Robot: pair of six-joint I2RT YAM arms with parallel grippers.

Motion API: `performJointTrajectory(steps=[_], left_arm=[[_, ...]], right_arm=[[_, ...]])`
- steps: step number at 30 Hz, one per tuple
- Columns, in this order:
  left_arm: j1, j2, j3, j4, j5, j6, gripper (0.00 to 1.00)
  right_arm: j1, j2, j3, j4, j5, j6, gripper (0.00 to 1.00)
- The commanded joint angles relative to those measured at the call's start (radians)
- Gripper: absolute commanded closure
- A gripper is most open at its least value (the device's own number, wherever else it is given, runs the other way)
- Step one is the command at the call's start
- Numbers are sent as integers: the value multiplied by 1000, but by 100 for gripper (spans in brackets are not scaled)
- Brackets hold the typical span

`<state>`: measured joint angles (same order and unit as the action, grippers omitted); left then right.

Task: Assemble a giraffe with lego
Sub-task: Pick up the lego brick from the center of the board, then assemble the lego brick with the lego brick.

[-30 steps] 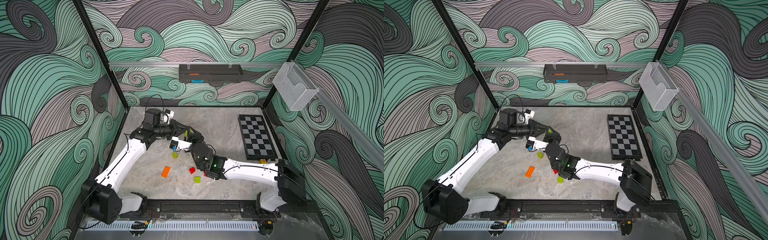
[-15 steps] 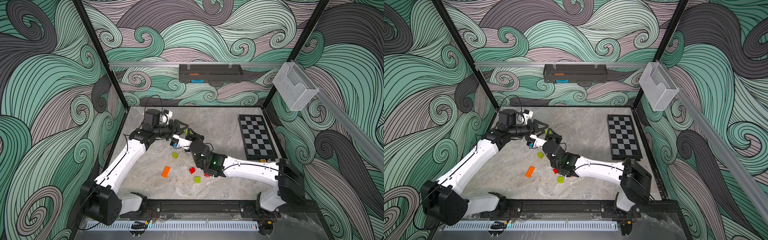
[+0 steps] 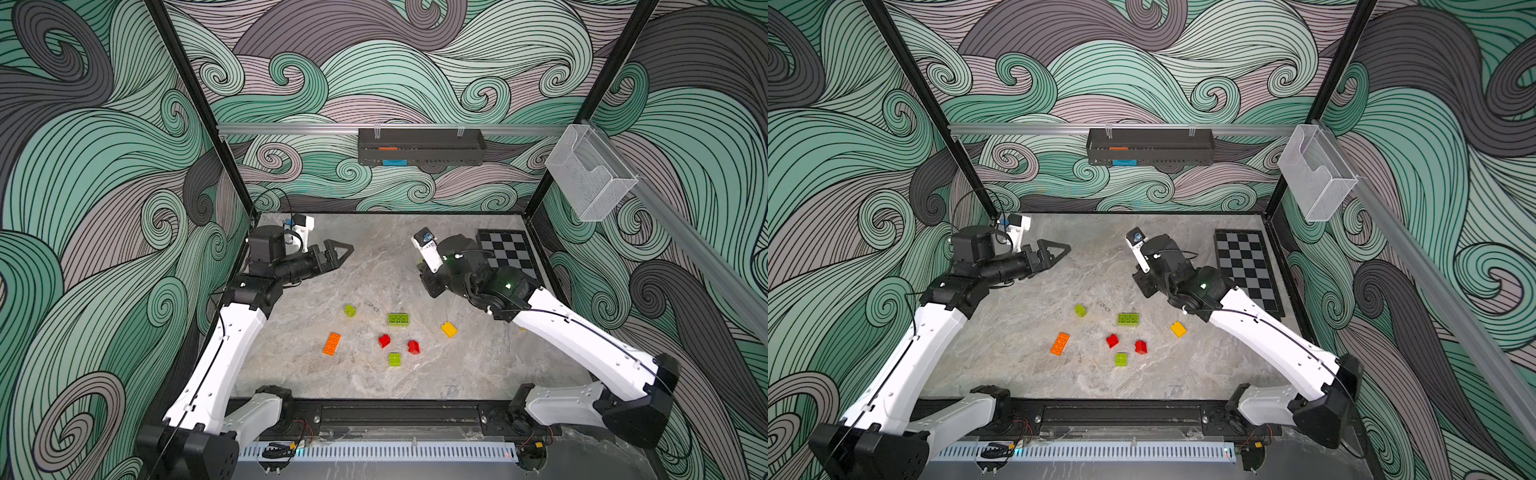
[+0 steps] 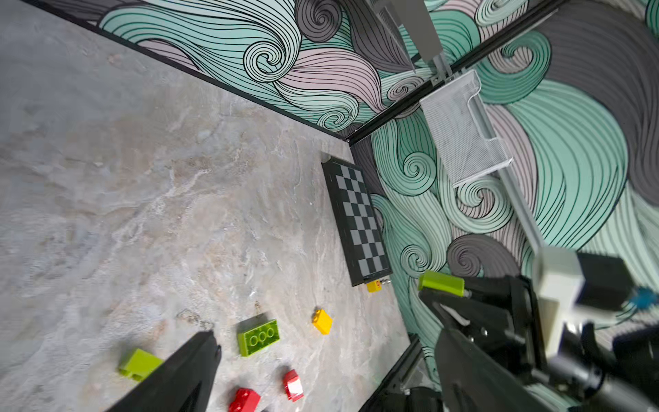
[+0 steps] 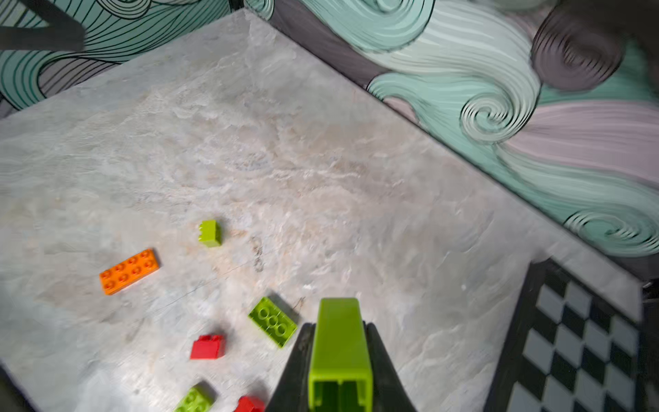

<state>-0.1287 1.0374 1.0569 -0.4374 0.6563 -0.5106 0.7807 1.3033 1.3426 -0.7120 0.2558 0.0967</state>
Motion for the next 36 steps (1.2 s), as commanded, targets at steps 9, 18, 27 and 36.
performJointTrajectory(steps=[9, 18, 27, 36], left_arm=[[45, -168, -273, -64, -7, 315, 1], [47, -205, -327, -36, -34, 458, 1], [21, -180, -357, 104, 59, 381, 1], [30, -190, -353, 61, 34, 443, 1]], right_arm=[[-114, 170, -31, -202, -386, 454, 100], [-79, 274, -73, -183, -324, 534, 100], [-29, 311, -48, -147, -328, 507, 100], [-31, 407, -66, -67, -236, 545, 97]])
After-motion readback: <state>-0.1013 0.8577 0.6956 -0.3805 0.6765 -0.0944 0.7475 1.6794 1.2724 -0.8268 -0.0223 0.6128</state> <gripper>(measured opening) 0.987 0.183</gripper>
